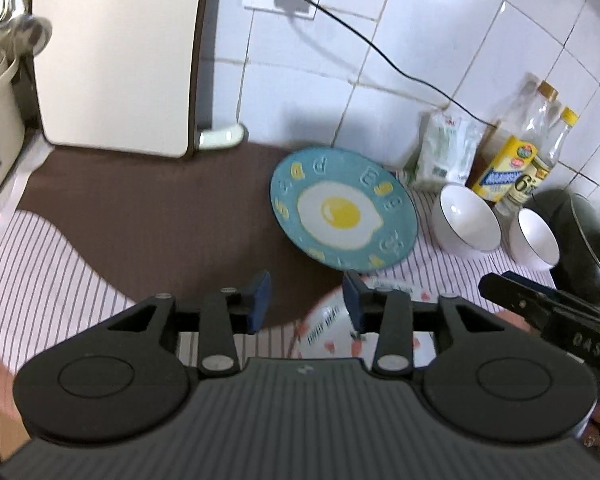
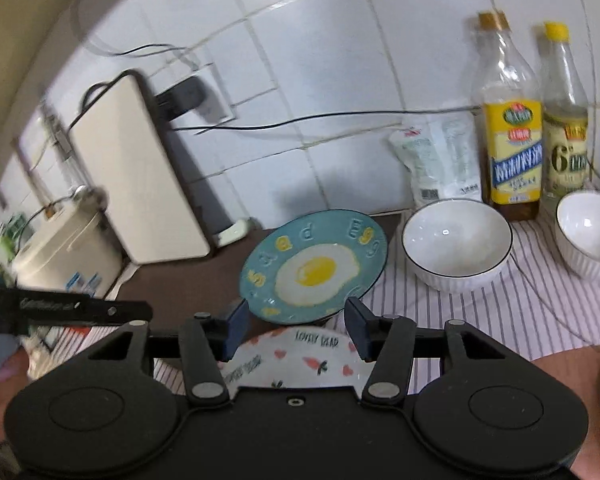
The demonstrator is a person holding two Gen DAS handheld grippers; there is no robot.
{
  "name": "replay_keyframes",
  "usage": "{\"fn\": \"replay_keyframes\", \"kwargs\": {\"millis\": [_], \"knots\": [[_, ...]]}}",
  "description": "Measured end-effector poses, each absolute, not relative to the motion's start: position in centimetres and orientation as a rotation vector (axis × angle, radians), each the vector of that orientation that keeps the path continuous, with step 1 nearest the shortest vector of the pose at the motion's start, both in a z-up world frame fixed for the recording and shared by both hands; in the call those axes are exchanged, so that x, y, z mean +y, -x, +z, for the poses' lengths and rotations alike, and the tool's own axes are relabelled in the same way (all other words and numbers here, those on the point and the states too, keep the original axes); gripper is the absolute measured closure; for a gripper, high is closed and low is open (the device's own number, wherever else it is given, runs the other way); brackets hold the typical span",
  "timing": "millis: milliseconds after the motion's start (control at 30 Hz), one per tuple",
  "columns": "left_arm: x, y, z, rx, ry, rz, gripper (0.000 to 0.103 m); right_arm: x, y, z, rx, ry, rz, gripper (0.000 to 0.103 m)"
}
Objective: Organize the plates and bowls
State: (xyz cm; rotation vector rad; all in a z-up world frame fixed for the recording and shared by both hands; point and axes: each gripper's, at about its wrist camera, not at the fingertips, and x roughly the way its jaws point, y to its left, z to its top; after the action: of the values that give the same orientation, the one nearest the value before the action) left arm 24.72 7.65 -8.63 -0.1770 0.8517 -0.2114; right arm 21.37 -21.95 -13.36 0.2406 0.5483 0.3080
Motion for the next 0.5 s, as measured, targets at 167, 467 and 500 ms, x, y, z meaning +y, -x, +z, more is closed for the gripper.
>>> {"fn": "replay_keyframes", "kwargs": {"millis": [167, 467, 500], "knots": [[8.0, -27.1, -10.2, 0.832, 0.181, -0.203, 0.053, -23.5, -24.9, -15.5, 0.607, -0.467, 0.264, 0.044], [7.7, -33.7, -15.4, 0.905, 0.197, -0.201, 0.049, -23.6, -30.1, -19.6, 0.672, -0.593, 0.168, 0.044], [7.5, -34.2, -15.9, 0.907, 0.197, -0.205, 0.048, -23.5, -30.5, -19.9, 0.674, -0.586, 0.158, 0.044]]}}
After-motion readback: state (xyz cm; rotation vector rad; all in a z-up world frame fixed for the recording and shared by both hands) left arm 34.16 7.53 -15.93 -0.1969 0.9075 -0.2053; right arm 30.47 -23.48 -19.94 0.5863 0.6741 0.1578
